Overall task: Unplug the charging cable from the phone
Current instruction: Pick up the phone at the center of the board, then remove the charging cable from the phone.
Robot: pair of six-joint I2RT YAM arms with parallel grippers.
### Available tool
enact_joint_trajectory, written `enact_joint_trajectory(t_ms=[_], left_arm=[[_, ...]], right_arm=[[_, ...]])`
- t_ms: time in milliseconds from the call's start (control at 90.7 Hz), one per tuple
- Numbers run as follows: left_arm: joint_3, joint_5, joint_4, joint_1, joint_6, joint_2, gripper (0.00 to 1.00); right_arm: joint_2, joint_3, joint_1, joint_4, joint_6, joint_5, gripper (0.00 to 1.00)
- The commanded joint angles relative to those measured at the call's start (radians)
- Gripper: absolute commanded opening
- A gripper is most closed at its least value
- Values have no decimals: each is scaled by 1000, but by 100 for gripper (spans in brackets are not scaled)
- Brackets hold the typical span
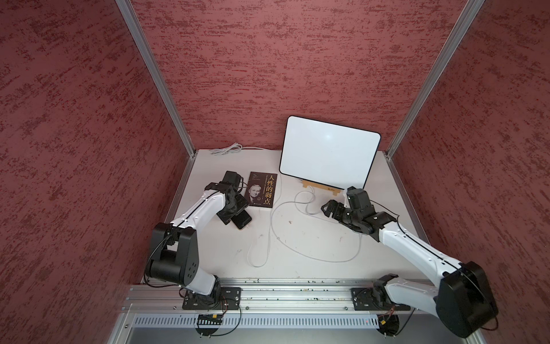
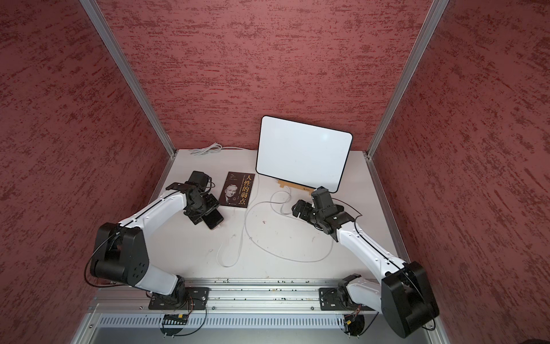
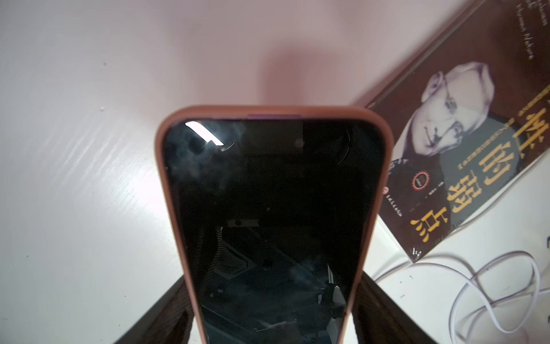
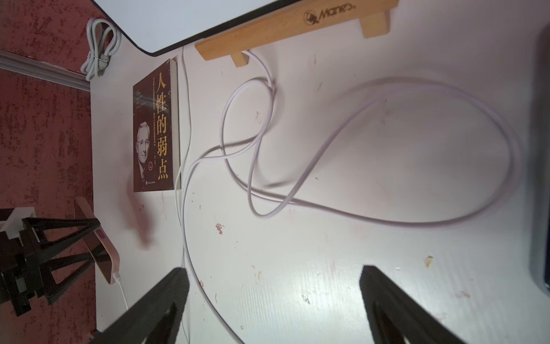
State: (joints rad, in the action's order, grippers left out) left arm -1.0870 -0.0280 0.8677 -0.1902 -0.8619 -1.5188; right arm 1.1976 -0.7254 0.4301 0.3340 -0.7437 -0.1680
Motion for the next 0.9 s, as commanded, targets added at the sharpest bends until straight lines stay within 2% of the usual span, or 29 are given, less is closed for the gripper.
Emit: enact_joint_trajectory(t_ms=[0,176,485,606,893], left_arm=[[-58,-5,31,-5,14,33,64],[-97,8,43,-13,15,52,64],[-135,12,51,-46,15,96,64],[-148,18,53,-50,17,105,64],[-166,38,47,-55,18,122,64]], right_arm=[[25,-50,50,-76,29,-4,95],[74,-78,145,-154,57,-38,94],[248,-168,327,-356,85,-125,84],[343,-207,377,-453,67,-171,78],[482,-311,461,-533,62,-186,70]])
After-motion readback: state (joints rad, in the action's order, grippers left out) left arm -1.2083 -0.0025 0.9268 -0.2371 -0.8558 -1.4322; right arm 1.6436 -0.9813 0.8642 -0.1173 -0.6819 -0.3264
